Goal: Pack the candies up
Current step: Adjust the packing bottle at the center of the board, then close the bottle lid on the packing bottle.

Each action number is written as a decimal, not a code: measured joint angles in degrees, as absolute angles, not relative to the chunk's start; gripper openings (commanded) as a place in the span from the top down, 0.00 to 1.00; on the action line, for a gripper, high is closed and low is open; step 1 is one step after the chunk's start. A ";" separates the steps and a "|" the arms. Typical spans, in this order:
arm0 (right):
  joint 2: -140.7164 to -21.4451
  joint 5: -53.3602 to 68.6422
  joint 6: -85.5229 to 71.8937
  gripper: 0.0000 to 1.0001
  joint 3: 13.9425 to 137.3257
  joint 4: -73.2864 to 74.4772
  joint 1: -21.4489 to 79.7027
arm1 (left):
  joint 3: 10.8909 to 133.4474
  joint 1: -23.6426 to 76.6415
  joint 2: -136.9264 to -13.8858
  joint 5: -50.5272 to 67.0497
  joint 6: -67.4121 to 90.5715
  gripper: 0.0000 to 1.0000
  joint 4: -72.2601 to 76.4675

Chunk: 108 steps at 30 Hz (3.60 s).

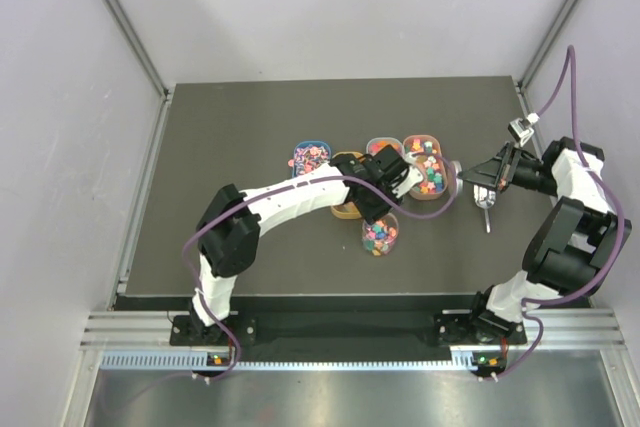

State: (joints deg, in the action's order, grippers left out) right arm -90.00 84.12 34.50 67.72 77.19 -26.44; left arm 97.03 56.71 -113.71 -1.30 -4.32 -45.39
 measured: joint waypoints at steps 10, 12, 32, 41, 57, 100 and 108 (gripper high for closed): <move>-92.31 84.09 41.43 1.00 70.48 77.65 -26.44 | 92.99 51.18 -97.41 2.55 -5.72 0.15 -41.78; -93.71 84.14 42.06 1.00 72.07 77.60 -26.44 | 81.62 48.60 -86.28 6.70 -5.98 0.12 -32.36; -94.67 80.90 43.66 1.00 71.22 77.60 -26.41 | 20.36 49.06 -72.14 19.14 -3.79 0.02 24.67; -94.94 82.08 46.00 1.00 73.54 77.58 -26.41 | 15.40 53.47 -84.42 17.28 -7.42 0.02 47.66; -85.95 82.76 45.28 1.00 69.54 77.62 -26.41 | 29.04 55.33 -107.90 20.84 -5.65 0.01 60.60; -100.60 72.99 62.59 1.00 68.20 77.58 -19.77 | 46.68 59.55 -135.52 17.02 1.45 1.00 88.14; -97.95 80.99 56.16 1.00 69.47 77.49 -14.31 | 45.56 60.53 -134.72 13.08 1.17 1.00 88.14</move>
State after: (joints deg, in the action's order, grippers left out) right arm -97.95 80.99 56.16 69.47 77.49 -14.31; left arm 45.56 60.53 -134.72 13.08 1.17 88.14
